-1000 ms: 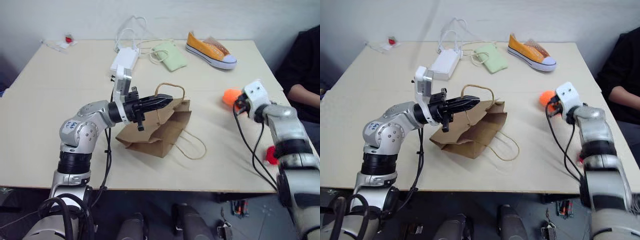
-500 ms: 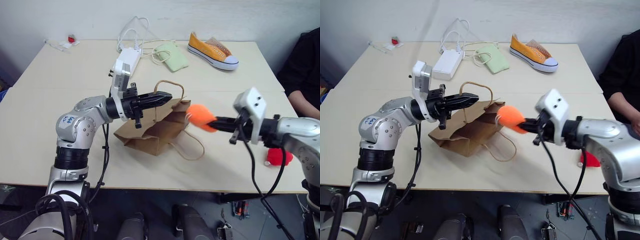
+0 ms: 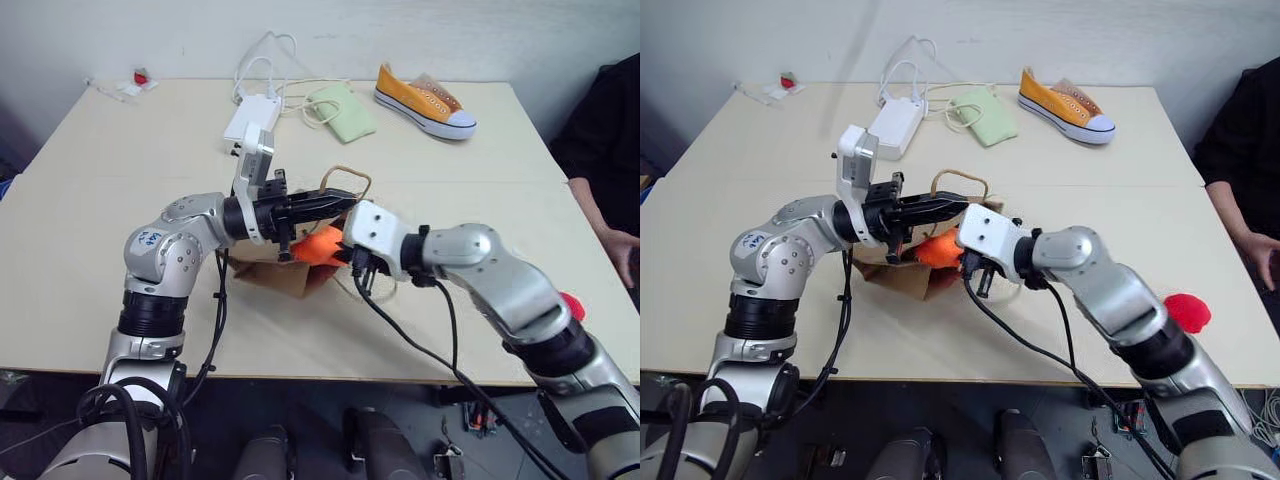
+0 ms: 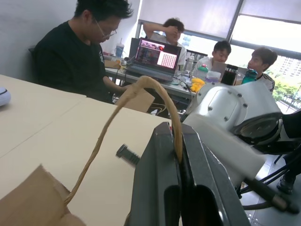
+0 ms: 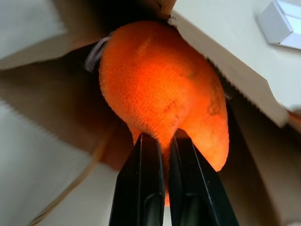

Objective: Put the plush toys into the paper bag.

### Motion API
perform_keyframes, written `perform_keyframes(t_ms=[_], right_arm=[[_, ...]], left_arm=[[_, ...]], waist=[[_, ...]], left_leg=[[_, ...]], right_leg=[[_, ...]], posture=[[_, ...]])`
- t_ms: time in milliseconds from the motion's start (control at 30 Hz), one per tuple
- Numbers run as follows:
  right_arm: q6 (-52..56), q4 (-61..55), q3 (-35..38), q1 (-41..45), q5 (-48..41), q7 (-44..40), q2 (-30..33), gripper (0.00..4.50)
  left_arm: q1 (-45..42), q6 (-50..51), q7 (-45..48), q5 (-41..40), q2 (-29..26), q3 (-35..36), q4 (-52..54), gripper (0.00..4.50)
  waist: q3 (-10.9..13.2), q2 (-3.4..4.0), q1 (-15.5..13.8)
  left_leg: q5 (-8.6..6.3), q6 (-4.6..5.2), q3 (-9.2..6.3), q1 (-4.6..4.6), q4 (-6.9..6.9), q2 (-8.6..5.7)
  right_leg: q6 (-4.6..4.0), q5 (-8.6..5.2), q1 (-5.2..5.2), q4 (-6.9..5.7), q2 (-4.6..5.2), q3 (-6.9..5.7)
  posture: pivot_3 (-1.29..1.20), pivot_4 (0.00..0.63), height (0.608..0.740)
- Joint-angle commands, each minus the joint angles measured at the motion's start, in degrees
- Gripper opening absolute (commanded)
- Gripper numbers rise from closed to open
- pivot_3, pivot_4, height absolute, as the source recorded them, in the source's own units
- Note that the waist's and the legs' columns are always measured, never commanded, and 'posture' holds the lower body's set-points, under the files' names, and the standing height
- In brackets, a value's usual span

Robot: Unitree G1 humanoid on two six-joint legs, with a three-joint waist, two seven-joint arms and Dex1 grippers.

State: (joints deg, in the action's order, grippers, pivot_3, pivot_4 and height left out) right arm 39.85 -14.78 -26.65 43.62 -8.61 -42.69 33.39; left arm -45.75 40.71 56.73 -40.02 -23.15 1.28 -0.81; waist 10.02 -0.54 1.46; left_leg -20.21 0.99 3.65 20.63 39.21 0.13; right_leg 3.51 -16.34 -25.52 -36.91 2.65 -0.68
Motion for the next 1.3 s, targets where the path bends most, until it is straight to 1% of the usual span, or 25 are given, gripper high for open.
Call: perform_keyframes(t_ms=[33,133,233,300,367,433,467,533,633,700,767,867,933,1033,1167,1300], right_arm=[[-5.26,5.45,0.21,2.03,3.36,1.64,-3.88,0.27],[-7.44,8.0,1.14,2.14,4.89,1.65,-5.81,1.21],[-5.2,8.67,5.67,1.37,1.48,2.05,-9.03,2.23],[-1.07,6.6,11.19,-0.05,-3.99,1.91,-11.29,2.88],[4.37,2.02,17.28,-2.16,-10.32,1.49,-12.16,3.62],[10.02,-3.93,23.05,-4.87,-15.08,1.89,-10.55,4.3],[12.92,-6.84,25.8,-6.18,-17.24,2.25,-9.45,4.49],[20.14,-14.35,33.54,-10.02,-23.39,2.06,-5.4,4.49],[29.77,-24.64,47.57,-18.23,-30.07,1.99,3.11,4.49],[33.96,-28.33,56.04,-25.26,-29.83,2.82,8.53,4.49],[36.26,-30.53,62.26,-33.45,-27.3,3.84,12.96,4.49],[36.9,-31.03,69.83,-43.98,-23.92,5.62,14.36,4.49],[34.49,-30.36,72.55,-49.08,-20.99,7.69,13.06,4.49],[32.15,-28.43,73.74,-51.96,-18.36,11.03,10.56,4.49],[26.82,-22.73,70.98,-54.44,-14.66,14.36,7.4,4.49],[23.43,-16.06,68.65,-52.88,-13.92,16.13,4.45,4.49]], left_arm=[[-0.03,-0.56,-0.16,-0.62,0.65,0.28,1.6,0.0],[0.59,-0.58,-0.64,-0.61,0.88,0.61,1.9,0.0],[1.22,-0.6,-0.97,-0.73,0.87,0.86,2.21,0.0],[1.48,-0.73,-1.25,-0.65,0.87,1.06,2.11,0.0],[1.55,-0.99,-1.51,-0.42,0.82,1.3,1.56,0.0],[1.68,-1.14,-1.79,-0.38,0.65,1.64,1.15,0.0],[1.75,-1.15,-1.95,-0.41,0.55,1.8,1.05,0.0],[1.79,-0.99,-2.29,-0.7,0.32,2.32,0.93,0.0],[2.0,-0.27,-2.34,-1.6,-0.27,3.09,1.48,0.0],[2.19,-0.04,-2.19,-1.83,-0.61,3.19,2.3,0.0],[2.28,0.39,-2.21,-2.35,-0.89,3.61,3.22,0.0],[2.06,1.18,-2.93,-3.65,-0.85,4.9,3.72,0.0],[1.86,1.56,-3.46,-4.44,-0.85,5.8,3.47,0.0],[1.53,2.08,-4.07,-5.25,-0.91,6.63,3.21,0.0],[1.42,1.76,-5.01,-4.86,-1.05,7.19,2.55,0.0],[2.09,1.9,-5.25,-4.91,-1.0,7.17,3.16,0.0]], waist=[[0.0,0.0,0.03],[0.0,0.0,0.09],[0.0,0.0,0.12],[0.0,0.0,0.14],[0.0,0.0,0.11],[0.0,0.0,-0.01],[0.0,0.0,-0.09],[0.0,0.0,-0.64],[0.0,0.0,-1.46],[-0.01,0.0,-1.81],[-0.01,-0.01,-2.0],[-0.02,-0.03,-2.04],[-0.02,-0.04,-1.8],[-0.02,-0.05,-1.45],[-0.02,-0.1,-1.47],[-0.02,-0.09,-1.41]], left_leg=[[0.0,0.0,0.0,0.0,0.0,0.0],[0.0,0.0,-0.01,0.01,0.0,0.01],[0.0,0.0,-0.04,0.01,0.0,0.02],[0.0,0.0,-0.05,0.02,0.0,0.02],[0.0,-0.01,-0.07,0.03,-0.01,0.04],[0.0,0.0,-0.1,0.07,-0.01,0.02],[0.0,0.0,-0.14,0.1,0.0,0.02],[-0.01,0.02,-0.29,0.23,0.02,0.0],[-0.03,0.06,-0.47,0.44,0.02,-0.02],[-0.03,0.06,-0.55,0.51,0.0,-0.03],[-0.04,0.08,-0.57,0.52,-0.04,-0.03],[-0.05,0.09,-0.53,0.43,-0.04,-0.04],[-0.02,0.08,-0.49,0.37,-0.03,-0.06],[0.05,0.02,-0.41,0.23,-0.03,-0.1],[0.08,0.01,-0.27,0.02,-0.04,-0.13],[0.08,0.01,-0.15,-0.05,-0.05,-0.13]], right_leg=[[0.0,0.0,0.0,0.0,0.0,-0.01],[0.0,0.0,-0.01,-0.01,0.0,-0.02],[0.0,0.0,-0.01,-0.02,0.0,-0.03],[0.0,0.0,-0.03,-0.04,0.0,-0.04],[0.0,0.0,-0.03,-0.05,0.01,-0.06],[0.0,0.0,-0.04,-0.03,0.05,-0.08],[0.0,0.0,-0.04,-0.02,0.06,-0.11],[0.0,0.0,-0.04,0.06,0.13,-0.25],[0.0,0.0,-0.08,0.24,0.16,-0.4],[0.0,0.0,-0.08,0.33,0.16,-0.43],[0.01,0.0,-0.04,0.42,0.15,-0.47],[0.01,0.01,0.02,0.39,0.12,-0.4],[0.02,0.01,0.04,0.32,0.1,-0.36],[0.02,0.01,0.05,0.34,0.09,-0.25],[0.02,0.01,0.11,0.22,0.08,-0.09],[0.02,0.01,0.13,0.18,0.05,0.01]], posture=[[0.0,0.15,0.74],[0.0,0.15,0.74],[0.0,0.15,0.74],[0.0,0.15,0.74],[0.0,0.15,0.74],[0.0,0.15,0.74],[0.0,0.15,0.74],[0.0,0.15,0.74],[0.0,0.15,0.74],[0.0,0.15,0.74],[0.0,0.15,0.74],[0.0,0.15,0.74],[0.0,0.15,0.74],[0.0,0.15,0.74],[0.0,0.15,0.74],[0.0,0.15,0.74]])
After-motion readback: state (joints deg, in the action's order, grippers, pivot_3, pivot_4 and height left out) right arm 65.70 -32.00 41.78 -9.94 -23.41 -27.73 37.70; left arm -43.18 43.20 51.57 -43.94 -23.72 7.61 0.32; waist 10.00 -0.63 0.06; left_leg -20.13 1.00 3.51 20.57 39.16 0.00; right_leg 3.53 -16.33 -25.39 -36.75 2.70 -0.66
